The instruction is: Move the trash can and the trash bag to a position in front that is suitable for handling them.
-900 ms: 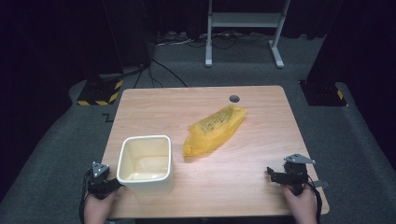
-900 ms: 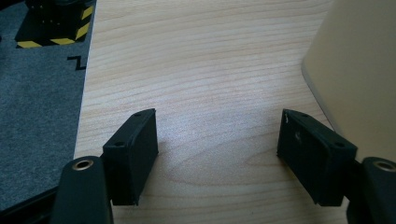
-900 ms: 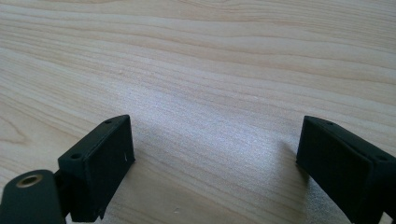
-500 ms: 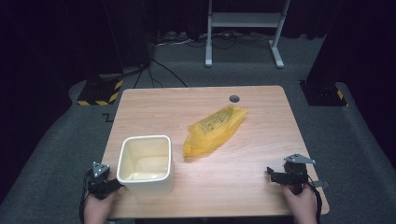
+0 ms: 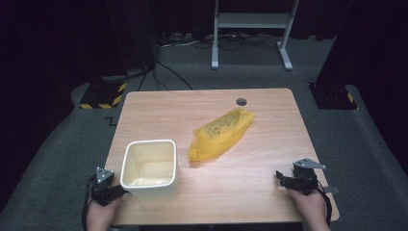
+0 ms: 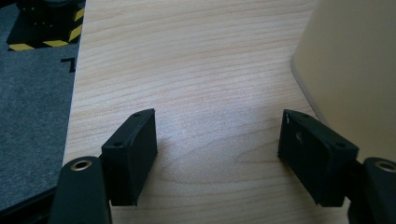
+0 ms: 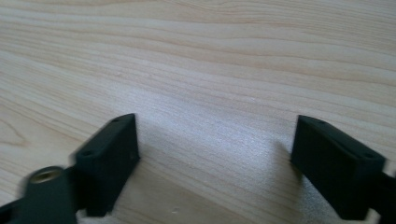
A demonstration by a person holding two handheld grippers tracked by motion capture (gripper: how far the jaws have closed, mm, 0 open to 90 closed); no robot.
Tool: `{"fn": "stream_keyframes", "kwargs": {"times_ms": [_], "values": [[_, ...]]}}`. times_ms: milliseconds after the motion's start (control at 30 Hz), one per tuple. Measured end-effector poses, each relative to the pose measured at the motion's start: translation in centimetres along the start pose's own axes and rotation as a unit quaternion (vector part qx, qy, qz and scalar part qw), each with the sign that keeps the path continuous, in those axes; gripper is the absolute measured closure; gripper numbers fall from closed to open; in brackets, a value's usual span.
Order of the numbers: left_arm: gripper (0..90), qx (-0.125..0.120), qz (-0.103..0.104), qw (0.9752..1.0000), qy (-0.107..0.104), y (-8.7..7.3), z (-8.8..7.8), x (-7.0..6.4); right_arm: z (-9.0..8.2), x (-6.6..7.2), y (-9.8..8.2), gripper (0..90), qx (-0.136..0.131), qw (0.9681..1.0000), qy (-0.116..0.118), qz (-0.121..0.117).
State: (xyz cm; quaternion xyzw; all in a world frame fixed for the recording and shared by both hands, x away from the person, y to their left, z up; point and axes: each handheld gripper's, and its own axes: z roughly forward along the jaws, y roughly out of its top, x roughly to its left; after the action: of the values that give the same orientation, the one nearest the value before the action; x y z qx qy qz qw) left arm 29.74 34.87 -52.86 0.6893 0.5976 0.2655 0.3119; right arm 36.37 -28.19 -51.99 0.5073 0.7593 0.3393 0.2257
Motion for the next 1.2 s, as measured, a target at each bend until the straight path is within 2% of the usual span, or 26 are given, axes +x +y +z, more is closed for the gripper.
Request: {"fn": "stream_keyframes", "kwargs": {"times_ms": [33, 67, 133, 167, 233, 267, 333, 367, 467, 500, 667, 767, 800, 867, 933, 1033, 1100, 1133, 1167, 1200], "values": [[29.0, -0.003, -0.003, 1.0000, -0.001, 0.0, 0.0, 0.0, 0.0, 0.0, 0.0, 23.5, 0.000, 1.0000, 0.000, 0.000], [29.7, -0.003, -0.007, 1.0000, -0.006, 0.0, 0.0, 0.2, 0.1, 1.2, 0.5, 20.7, -0.009, 0.9999, 0.000, -0.013], [29.7, -0.003, -0.006, 0.9999, -0.007, 0.0, 0.0, 0.3, 0.4, 2.7, 1.4, 23.0, -0.020, 0.9995, 0.012, -0.024], [29.6, -0.002, -0.003, 1.0000, -0.006, 0.0, 0.0, 0.2, 0.5, 3.4, 1.9, 25.7, -0.026, 0.9992, 0.010, -0.029], [28.9, 0.000, 0.002, 1.0000, -0.005, 0.1, 0.1, 0.1, 1.0, 4.7, 2.8, 27.2, -0.037, 0.9988, 0.009, -0.031], [28.6, 0.000, 0.002, 1.0000, -0.005, 0.1, 0.1, 0.1, 1.0, 4.7, 2.8, 27.2, -0.037, 0.9988, 0.009, -0.031], [28.6, 0.000, 0.008, 1.0000, -0.005, 0.1, 0.1, 0.0, 1.7, 5.7, 3.7, 28.3, -0.034, 0.9987, 0.014, -0.035], [28.3, 0.000, 0.008, 0.9999, -0.007, 0.1, 0.1, 0.1, 2.3, 6.7, 4.6, 31.6, -0.044, 0.9981, 0.020, -0.038], [27.3, 0.000, 0.008, 0.9999, -0.008, 0.1, 0.2, 0.1, 2.8, 7.5, 5.2, 34.5, -0.050, 0.9976, 0.030, -0.037], [26.8, 0.000, 0.010, 0.9999, -0.008, 0.1, 0.2, 0.0, 3.5, 8.3, 6.0, 37.4, -0.056, 0.9969, 0.043, -0.034], [26.7, 0.001, 0.009, 0.9999, -0.008, 0.1, 0.2, 0.0, 5.8, 10.7, 7.8, 40.7, -0.056, 0.9953, 0.072, -0.032], [26.7, 0.001, 0.009, 0.9999, -0.008, 0.1, 0.2, 0.0, 7.1, 12.2, 9.1, 43.4, -0.064, 0.9943, 0.080, -0.030], [26.7, 0.001, 0.009, 0.9999, -0.008, 0.1, 0.2, 0.0, 7.1, 12.2, 9.1, 43.4, -0.064, 0.9943, 0.080, -0.030], [26.7, 0.001, 0.009, 0.9999, -0.008, 0.1, 0.2, 0.0, 8.1, 13.5, 10.1, 45.8, -0.073, 0.9932, 0.085, -0.030], [26.7, 0.001, 0.008, 0.9999, -0.009, 0.1, 0.2, 0.0, 8.8, 14.3, 10.8, 46.8, -0.072, 0.9932, 0.087, -0.029], [26.8, 0.000, 0.008, 0.9999, -0.008, 0.1, 0.2, 0.0, 10.0, 15.3, 11.8, 48.3, -0.066, 0.9935, 0.083, -0.042], [26.8, 0.000, 0.008, 0.9999, -0.008, 0.1, 0.2, 0.0, 10.4, 15.5, 12.0, 48.9, -0.061, 0.9936, 0.083, -0.047], [26.8, 0.000, 0.008, 0.9999, -0.008, 0.1, 0.2, 0.0, 10.9, 15.8, 12.1, 49.5, -0.054, 0.9937, 0.081, -0.055], [26.9, 0.000, 0.009, 0.9999, -0.008, 0.1, 0.2, 0.0, 11.8, 16.1, 12.0, 50.1, -0.033, 0.9938, 0.072, -0.079], [27.3, 0.000, 0.009, 0.9999, -0.011, 0.1, 0.2, 0.0, 12.1, 16.2, 11.8, 49.9, -0.023, 0.9938, 0.069, -0.084]]}}
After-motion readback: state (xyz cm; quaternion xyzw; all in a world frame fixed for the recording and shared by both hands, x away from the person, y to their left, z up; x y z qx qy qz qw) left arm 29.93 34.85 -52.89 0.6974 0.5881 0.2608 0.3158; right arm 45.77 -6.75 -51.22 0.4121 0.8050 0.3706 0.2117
